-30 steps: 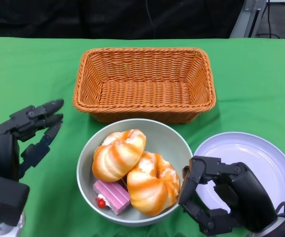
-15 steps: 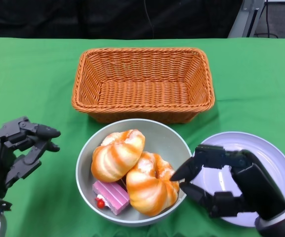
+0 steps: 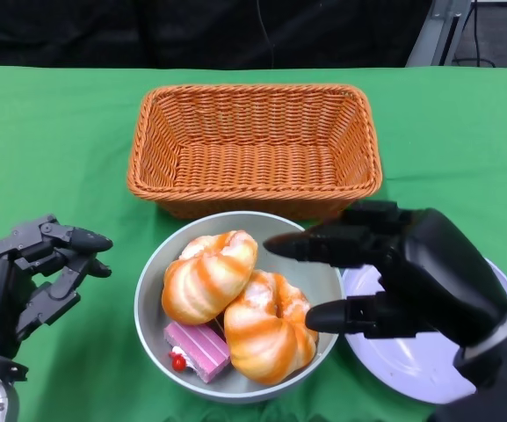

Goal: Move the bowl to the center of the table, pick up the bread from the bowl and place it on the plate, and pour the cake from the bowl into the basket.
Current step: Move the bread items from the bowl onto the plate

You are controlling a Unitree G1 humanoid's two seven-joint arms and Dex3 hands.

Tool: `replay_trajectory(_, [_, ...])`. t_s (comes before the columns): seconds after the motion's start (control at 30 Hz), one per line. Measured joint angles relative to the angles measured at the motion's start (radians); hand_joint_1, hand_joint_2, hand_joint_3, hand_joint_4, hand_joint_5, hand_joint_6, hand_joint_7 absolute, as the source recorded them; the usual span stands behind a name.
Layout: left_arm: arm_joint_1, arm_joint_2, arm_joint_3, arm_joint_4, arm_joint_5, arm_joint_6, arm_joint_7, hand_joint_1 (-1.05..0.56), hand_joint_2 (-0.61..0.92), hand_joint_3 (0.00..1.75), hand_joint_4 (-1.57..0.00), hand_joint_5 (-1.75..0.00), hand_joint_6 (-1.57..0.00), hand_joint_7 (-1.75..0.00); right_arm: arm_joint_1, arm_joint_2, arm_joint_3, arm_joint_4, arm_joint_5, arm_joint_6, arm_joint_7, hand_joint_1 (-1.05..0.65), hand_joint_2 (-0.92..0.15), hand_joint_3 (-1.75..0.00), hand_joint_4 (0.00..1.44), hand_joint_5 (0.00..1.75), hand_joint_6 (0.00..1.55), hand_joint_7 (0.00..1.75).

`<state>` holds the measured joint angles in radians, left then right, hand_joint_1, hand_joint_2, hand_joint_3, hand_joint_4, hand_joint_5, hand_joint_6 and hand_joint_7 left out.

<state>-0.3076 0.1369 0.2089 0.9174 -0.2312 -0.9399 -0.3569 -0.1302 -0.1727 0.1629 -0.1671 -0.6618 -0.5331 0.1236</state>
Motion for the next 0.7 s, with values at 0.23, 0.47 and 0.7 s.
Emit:
replay_trajectory(0.23, [-0.009,-0.013,0.003,0.020,0.018,-0.010,0.011,-0.10,0.85,0.48,-0.80,-1.31,-0.98,-0.78,-0.077,0.000,0.094,-0.022,-0.154,0.132,0.003,-0.69,-0.82,0.00,0.62,0.19,0.63,0.01])
replay_trajectory(0.47, [-0.021,-0.026,0.003,0.025,0.036,-0.018,0.023,-0.09,0.84,0.48,-0.79,-1.34,-0.98,-0.77,-0.188,-0.010,0.176,0.124,-0.270,0.171,-0.083,-0.67,-0.79,0.00,0.67,0.14,0.63,0.01])
replay_trajectory(0.7, [-0.023,-0.031,0.003,0.045,0.042,-0.025,0.030,-0.12,0.87,0.44,-0.78,-1.37,-0.96,-0.82,-0.304,-0.036,0.256,0.360,-0.318,0.149,-0.219,-0.70,-0.80,-0.01,0.71,0.10,0.65,0.01])
